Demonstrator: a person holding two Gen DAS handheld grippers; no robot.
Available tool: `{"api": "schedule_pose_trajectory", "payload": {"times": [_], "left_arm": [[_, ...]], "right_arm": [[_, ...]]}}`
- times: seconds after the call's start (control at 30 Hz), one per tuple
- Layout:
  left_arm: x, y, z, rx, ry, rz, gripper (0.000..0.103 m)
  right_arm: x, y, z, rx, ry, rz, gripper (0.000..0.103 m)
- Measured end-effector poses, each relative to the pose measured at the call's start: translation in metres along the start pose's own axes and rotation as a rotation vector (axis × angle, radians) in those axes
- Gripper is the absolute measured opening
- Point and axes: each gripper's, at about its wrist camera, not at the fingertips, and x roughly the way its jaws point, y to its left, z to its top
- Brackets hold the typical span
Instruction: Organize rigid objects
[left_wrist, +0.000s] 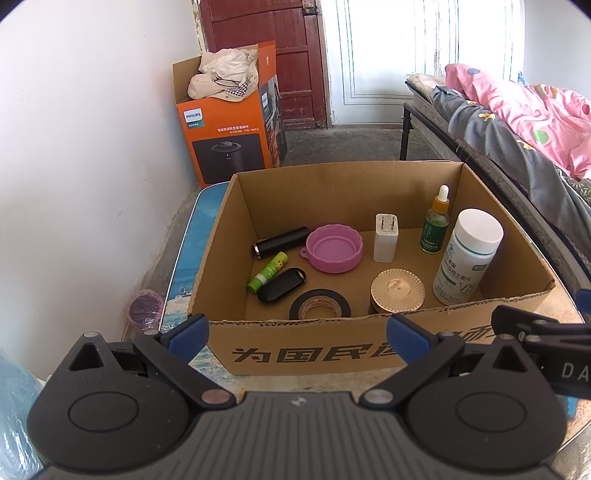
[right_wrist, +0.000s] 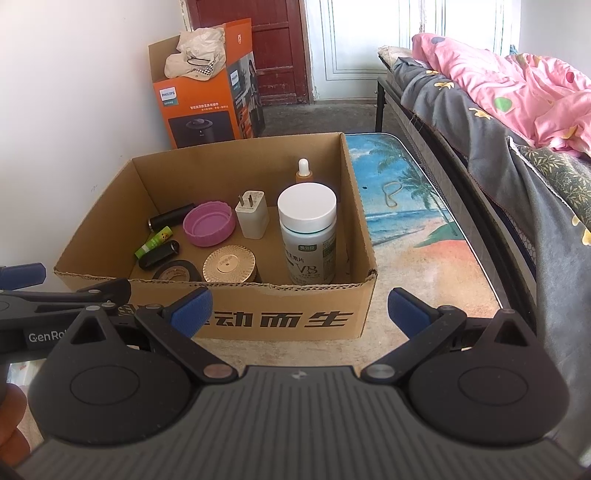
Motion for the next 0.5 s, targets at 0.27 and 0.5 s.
{"api": "schedule_pose_trajectory", "payload": {"times": [0.27, 0.5], "left_arm": [[-0.0014, 0.0018, 0.0002, -0.002, 0.004, -0.002, 0.102], [-0.0016, 0.0033, -0.0001, -0.005, 0.007, -0.006, 0.103]], "right_arm": [[-0.0018, 0.0002, 0.0001, -0.002, 0.0, 0.0, 0.102], [-0.0015, 0.0004, 0.0, -0.002, 0.0, -0.001, 0.102]]}}
